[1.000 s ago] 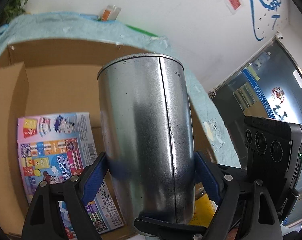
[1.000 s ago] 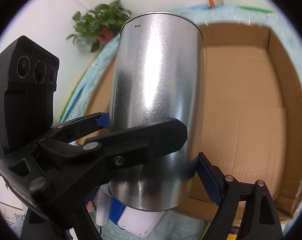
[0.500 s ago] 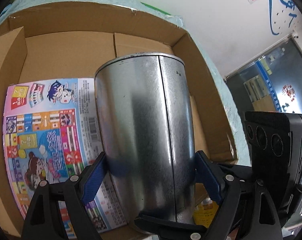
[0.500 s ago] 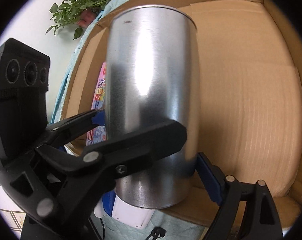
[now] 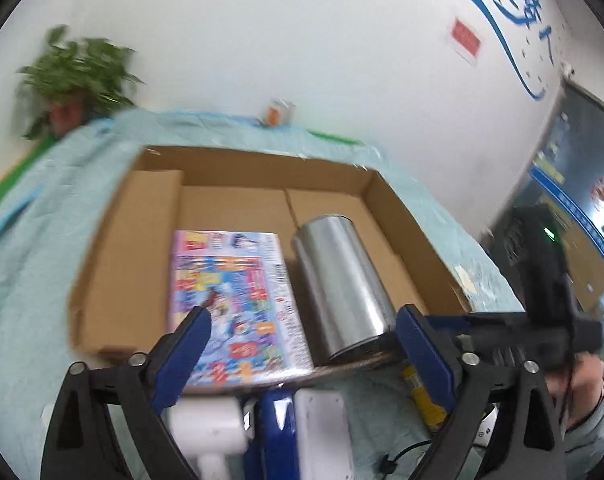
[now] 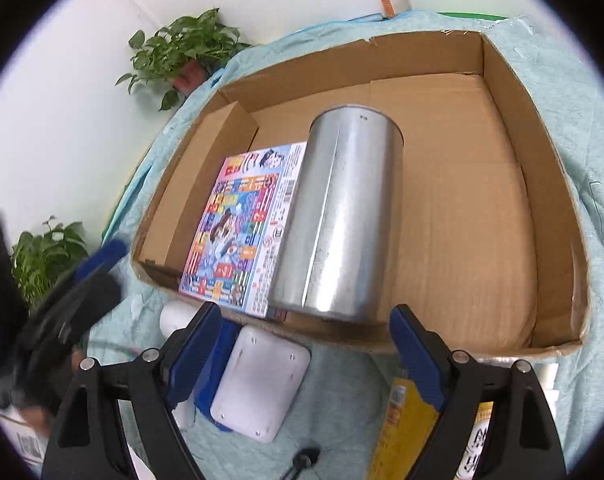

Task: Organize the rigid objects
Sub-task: 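Withdraw the left tool and move it toward the yellow-labelled jar, then grasp the yellow-labelled jar with the right gripper while the left gripper clamps it too, then carry the jar into the box beside the silver canister and open both grippers, then move the right tool toward the white spray bottle on the quilt, then grasp the white spray bottle with the right gripper while the left gripper clamps it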

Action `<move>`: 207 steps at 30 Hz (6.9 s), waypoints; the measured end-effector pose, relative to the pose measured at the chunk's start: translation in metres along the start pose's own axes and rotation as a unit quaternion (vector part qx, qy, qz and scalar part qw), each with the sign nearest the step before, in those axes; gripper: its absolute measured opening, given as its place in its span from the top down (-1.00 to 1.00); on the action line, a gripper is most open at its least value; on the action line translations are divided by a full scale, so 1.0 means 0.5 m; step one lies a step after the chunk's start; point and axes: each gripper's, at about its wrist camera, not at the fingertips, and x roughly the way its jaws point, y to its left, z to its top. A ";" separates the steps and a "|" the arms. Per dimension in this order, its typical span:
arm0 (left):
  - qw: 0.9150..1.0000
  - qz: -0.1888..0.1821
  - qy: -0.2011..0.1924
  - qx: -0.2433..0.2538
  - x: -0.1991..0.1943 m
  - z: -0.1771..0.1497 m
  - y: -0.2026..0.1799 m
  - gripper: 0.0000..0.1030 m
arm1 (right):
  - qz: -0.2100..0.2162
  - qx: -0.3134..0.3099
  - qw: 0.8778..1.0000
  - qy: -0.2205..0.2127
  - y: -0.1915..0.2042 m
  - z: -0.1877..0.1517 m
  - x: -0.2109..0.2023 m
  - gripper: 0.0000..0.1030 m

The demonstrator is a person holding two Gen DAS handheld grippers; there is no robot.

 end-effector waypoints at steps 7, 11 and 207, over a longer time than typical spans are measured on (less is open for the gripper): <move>0.996 0.082 -0.039 0.002 -0.069 -0.112 0.005 -0.85 | -0.012 0.012 1.000 0.012 -0.022 0.023 0.040 -0.41; 0.994 0.096 -0.052 0.017 -0.092 -0.129 0.002 -0.95 | -0.008 0.001 1.000 0.023 0.005 0.010 0.041 -0.41; 0.956 -0.177 0.232 -0.038 0.138 -0.296 -0.231 -0.92 | -0.038 -0.039 0.993 -0.106 -0.089 -0.408 -0.190 -0.38</move>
